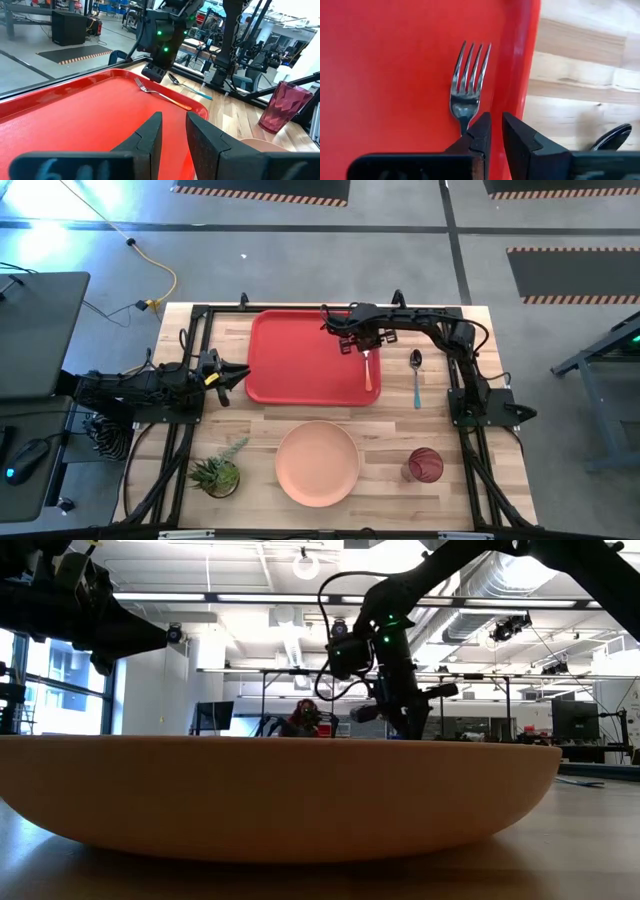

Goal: Pick and place plate/cup/fork/spoon on tray
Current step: Move the red serving tray to the top center of the table

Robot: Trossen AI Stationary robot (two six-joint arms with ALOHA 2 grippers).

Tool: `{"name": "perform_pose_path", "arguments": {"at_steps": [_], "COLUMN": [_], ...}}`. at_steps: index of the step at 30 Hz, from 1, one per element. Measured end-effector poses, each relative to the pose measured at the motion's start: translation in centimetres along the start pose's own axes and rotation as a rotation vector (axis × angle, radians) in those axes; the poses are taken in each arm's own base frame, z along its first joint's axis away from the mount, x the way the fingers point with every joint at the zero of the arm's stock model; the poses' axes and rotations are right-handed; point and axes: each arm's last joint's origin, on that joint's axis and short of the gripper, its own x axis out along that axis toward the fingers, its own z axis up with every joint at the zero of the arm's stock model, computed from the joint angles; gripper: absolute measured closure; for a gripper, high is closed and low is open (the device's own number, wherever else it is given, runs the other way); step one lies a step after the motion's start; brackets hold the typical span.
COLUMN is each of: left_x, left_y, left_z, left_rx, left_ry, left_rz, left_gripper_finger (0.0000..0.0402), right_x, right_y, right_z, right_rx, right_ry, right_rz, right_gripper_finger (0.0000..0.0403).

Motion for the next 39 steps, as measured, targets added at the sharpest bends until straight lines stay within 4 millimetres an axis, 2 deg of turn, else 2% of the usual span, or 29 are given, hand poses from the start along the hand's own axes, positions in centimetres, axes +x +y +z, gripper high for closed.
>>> {"name": "perform_pose_path", "arguments": {"at_steps": [7, 16, 27, 39], "left_x": [0.0, 0.0, 0.0, 0.0], "left_y": [0.0, 0.0, 0.0, 0.0], "left_z": [0.0, 0.0, 0.0, 0.0], "left_rx": [0.000, 0.000, -0.001, 0.000], "left_ry": [-0.001, -0.001, -0.001, -0.001], "left_rz": [0.001, 0.003, 0.002, 0.002], "left_gripper_finger": [0.0326, 0.0326, 0.0326, 0.0326], "right_x": [1.7, 1.9, 2.3, 2.3], "right_y": [-0.3, -0.3, -1.2, -2.0], "right_z": [-1.0, -1.2, -0.3, -0.3], "right_rx": [-0.014, -0.020, 0.005, -0.001], "right_ry": [0.082, 0.078, 0.091, 0.109], "right_rz": [-0.001, -0.014, -0.042, -0.110], "right_gripper_finger": [0.0367, 0.0367, 0.0367, 0.0367]}}
